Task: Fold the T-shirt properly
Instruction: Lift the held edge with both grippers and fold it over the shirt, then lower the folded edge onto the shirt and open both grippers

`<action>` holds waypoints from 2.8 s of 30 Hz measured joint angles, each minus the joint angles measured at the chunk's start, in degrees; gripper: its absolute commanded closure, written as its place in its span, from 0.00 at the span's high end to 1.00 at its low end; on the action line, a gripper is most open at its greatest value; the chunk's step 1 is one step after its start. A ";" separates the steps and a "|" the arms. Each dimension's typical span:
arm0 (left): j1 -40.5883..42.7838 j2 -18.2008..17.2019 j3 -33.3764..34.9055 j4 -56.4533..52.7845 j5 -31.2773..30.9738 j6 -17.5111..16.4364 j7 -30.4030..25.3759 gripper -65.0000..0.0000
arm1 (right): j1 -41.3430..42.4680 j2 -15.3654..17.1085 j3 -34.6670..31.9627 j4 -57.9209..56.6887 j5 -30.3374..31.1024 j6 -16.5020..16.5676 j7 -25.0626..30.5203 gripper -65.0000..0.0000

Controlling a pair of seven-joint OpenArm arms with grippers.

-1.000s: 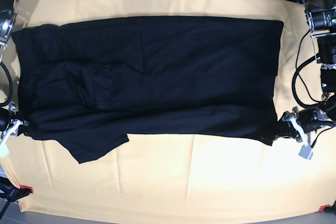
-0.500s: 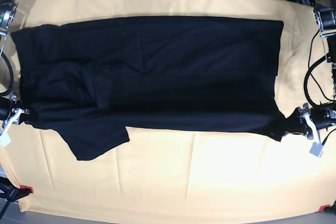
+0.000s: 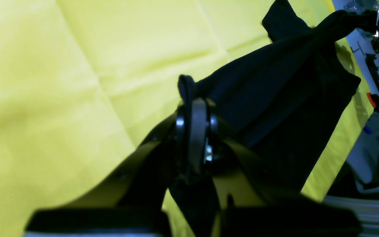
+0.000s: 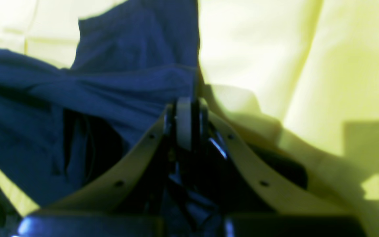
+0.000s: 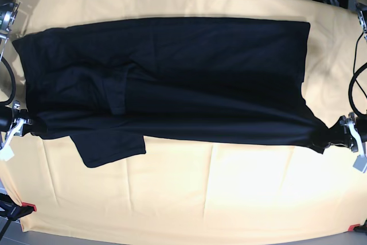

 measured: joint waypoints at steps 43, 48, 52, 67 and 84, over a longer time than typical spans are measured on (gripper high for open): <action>3.72 2.89 0.00 0.04 0.02 -0.13 1.03 0.00 | -0.09 3.04 -0.26 7.28 -12.72 0.26 13.62 0.00; 4.15 2.78 0.00 1.31 0.02 -0.13 0.98 0.00 | -0.31 3.06 -0.26 7.30 -12.70 0.22 13.62 0.00; 4.13 1.86 0.00 6.10 0.00 -0.11 1.20 0.00 | -3.17 3.17 -0.22 7.30 -12.66 0.07 13.73 0.00; 12.09 0.70 0.00 17.62 0.09 -0.15 3.02 0.00 | -5.66 3.21 -0.22 7.26 -8.11 0.02 6.43 0.00; 12.74 -0.81 0.00 20.90 0.02 1.18 2.71 0.00 | -11.08 3.04 -0.22 7.26 -12.72 0.07 9.09 0.00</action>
